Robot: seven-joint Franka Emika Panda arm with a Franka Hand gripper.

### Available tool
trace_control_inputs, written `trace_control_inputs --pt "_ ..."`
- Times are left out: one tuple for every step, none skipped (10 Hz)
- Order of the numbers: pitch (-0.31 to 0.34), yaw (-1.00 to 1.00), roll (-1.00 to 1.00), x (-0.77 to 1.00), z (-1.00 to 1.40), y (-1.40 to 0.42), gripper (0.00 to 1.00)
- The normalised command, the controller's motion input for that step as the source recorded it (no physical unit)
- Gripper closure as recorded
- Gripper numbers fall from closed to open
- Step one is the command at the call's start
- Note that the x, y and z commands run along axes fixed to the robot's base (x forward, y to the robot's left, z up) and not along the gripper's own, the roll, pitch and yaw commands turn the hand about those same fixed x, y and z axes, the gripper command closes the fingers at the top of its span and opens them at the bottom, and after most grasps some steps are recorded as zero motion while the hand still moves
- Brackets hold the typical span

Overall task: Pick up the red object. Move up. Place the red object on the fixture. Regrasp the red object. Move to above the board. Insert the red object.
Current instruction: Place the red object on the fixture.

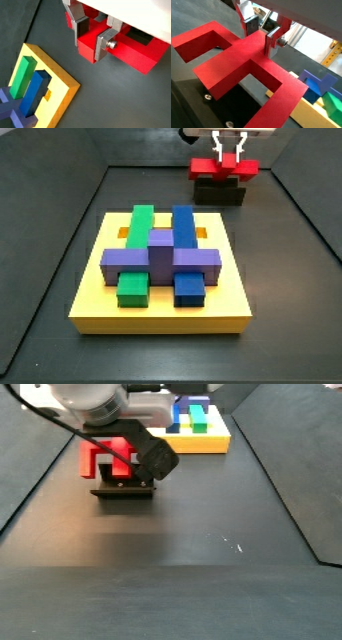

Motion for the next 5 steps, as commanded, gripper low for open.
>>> trace_control_inputs --pt "-0.169 0.0 -0.02 0.0 -0.18 0.07 1.0" --pt "-0.229 0.0 -0.08 0.0 -0.15 0.14 1.0" --pt "-0.203 0.0 -0.05 0.0 -0.21 0.17 1.0" --pt "-0.294 0.0 -0.04 -0.23 -0.35 0.18 1.0" --pt "-0.374 0.0 -0.19 -0.26 -0.25 0.11 1.0"
